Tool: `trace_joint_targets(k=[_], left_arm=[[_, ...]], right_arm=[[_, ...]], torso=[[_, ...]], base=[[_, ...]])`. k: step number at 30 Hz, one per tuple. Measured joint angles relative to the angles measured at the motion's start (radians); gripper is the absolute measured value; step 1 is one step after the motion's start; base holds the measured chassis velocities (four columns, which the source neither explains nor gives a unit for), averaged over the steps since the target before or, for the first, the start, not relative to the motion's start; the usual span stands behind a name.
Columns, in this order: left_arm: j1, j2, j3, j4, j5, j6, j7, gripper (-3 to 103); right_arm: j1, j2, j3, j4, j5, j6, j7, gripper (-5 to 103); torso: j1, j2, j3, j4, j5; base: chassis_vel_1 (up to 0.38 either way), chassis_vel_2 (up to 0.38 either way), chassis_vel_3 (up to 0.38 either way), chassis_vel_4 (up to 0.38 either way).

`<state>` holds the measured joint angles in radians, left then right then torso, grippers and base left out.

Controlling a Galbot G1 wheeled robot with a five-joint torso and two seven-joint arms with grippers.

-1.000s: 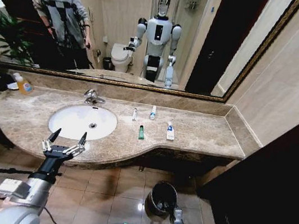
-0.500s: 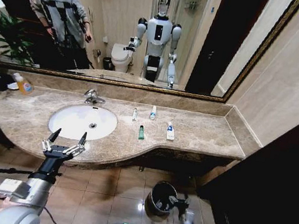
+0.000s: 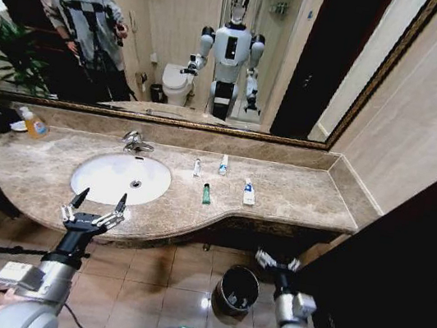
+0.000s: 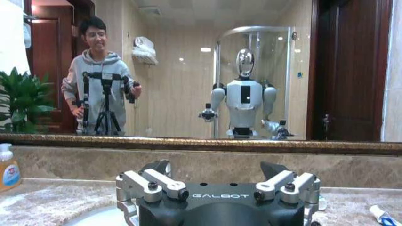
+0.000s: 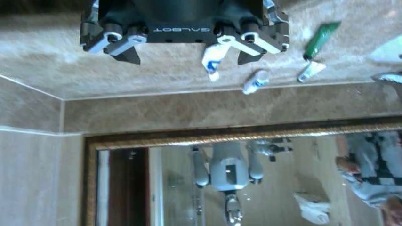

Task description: Pick up the trash from the sink and place it in the trash bin.

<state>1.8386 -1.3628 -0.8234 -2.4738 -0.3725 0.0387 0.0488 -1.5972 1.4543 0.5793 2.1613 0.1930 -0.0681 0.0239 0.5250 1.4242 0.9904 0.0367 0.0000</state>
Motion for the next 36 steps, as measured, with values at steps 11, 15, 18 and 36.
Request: trace_joint_targets(k=[11,15,18,36], left_arm=[[0.000,0.000,0.000,0.000,0.000,0.000,0.000,100],[0.000,0.000,0.000,0.000,0.000,0.000,0.000,100],[0.000,0.000,0.000,0.000,0.000,0.000,0.000,100],[0.000,0.000,0.000,0.000,0.000,0.000,0.000,100]], right_arm=[[0.270,-0.147,-0.073,-0.131,0.070,-0.109,0.000,100],[0.387,-0.178,-0.131,-0.217,0.080,-0.119,0.011,100],[0.508,-0.186,-0.201,-0.312,0.092,-0.129,0.027,100],[0.843,-0.157,-0.315,-0.717,0.144,-0.169,0.065,100]], torso=[[0.000,0.000,0.000,0.0000,0.0000],[0.000,0.000,0.000,0.0000,0.0001],[0.000,0.000,0.000,0.0002,0.0000],[0.000,0.000,0.000,0.0001,-0.0001]], base=[[0.000,0.000,0.000,0.000],[0.000,0.000,0.000,0.000],[0.000,0.000,0.000,0.000],[0.000,0.000,0.000,0.000]])
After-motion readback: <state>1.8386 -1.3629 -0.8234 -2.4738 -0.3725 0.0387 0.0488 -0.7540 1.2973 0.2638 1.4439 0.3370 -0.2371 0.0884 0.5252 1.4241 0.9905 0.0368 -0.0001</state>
